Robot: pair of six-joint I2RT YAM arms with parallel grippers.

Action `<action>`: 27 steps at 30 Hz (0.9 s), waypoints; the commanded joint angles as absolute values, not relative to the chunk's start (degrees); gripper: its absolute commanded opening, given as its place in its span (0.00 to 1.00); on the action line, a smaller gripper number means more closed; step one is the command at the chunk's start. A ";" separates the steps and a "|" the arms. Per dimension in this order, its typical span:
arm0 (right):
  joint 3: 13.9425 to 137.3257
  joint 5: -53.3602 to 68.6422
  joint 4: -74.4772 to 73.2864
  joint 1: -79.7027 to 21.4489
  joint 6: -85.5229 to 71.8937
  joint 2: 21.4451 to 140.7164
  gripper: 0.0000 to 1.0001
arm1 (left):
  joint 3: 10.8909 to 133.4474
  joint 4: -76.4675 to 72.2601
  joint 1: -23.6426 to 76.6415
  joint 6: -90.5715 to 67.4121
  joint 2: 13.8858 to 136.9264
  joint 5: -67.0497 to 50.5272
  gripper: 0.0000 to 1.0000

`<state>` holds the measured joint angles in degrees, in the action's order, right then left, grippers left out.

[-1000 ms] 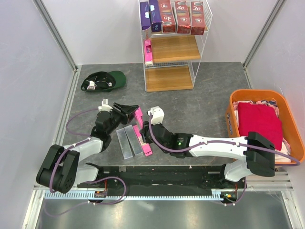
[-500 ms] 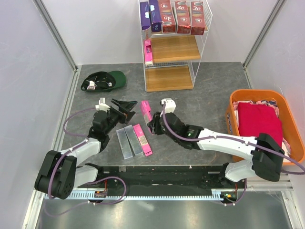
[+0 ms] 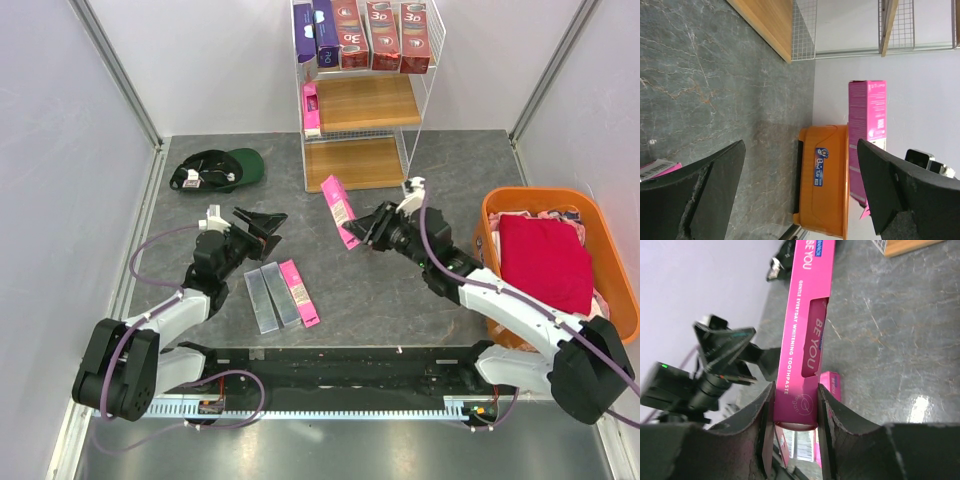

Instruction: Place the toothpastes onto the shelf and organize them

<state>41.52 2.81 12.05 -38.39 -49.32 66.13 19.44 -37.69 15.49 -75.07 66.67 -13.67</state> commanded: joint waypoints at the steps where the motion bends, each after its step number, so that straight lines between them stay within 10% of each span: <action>1: 38.51 16.16 22.84 -31.39 -56.42 64.25 0.23 | 21.97 -36.91 15.12 -71.72 65.57 -13.45 1.00; 27: 52.55 18.90 45.26 -23.38 -67.85 83.14 0.22 | 23.11 -36.12 15.03 -71.19 67.15 -14.59 1.00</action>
<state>46.76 20.10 36.62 -23.62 -65.91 81.30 21.06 -35.46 15.44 -73.47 67.02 -13.72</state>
